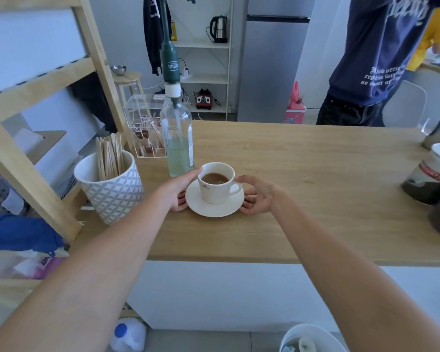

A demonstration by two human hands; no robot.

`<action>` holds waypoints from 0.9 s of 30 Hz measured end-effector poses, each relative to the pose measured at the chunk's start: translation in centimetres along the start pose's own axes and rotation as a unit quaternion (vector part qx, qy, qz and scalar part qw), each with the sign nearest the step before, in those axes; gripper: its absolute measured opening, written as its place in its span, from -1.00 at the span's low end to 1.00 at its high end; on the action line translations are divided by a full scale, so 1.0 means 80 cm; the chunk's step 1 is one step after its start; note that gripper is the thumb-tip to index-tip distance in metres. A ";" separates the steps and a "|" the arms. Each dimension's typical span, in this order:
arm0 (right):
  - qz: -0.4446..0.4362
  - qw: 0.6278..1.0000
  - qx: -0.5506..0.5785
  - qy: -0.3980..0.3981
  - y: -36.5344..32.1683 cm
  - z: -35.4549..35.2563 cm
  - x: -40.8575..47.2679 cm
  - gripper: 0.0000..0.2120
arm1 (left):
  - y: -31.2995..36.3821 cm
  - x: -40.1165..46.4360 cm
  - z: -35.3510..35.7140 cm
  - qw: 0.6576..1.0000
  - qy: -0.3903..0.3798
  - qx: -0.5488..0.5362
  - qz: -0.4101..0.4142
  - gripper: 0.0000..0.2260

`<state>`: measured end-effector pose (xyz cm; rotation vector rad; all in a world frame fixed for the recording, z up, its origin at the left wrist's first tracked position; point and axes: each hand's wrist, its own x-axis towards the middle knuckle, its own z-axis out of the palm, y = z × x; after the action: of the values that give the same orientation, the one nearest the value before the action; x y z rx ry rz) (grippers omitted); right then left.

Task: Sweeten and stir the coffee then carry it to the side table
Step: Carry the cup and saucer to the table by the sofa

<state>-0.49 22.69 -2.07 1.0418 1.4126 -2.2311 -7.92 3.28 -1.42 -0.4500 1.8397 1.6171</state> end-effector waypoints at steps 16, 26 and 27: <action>-0.059 0.993 0.075 0.070 0.027 -0.135 -0.111 -0.68 | -0.006 -0.040 0.142 0.985 -0.158 0.070 0.003 -0.45; -0.103 0.969 0.162 0.155 0.088 -0.262 -0.236 -0.49 | -0.054 -0.120 0.292 0.953 -0.269 0.140 -0.012 -0.28; -0.107 0.965 0.169 0.167 0.097 -0.274 -0.249 -0.49 | -0.061 -0.132 0.306 0.950 -0.277 0.145 -0.016 -0.30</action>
<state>26.98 35.78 1.49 1.5008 1.3522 -2.6142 8.76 24.54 0.90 0.1033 1.5795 1.2512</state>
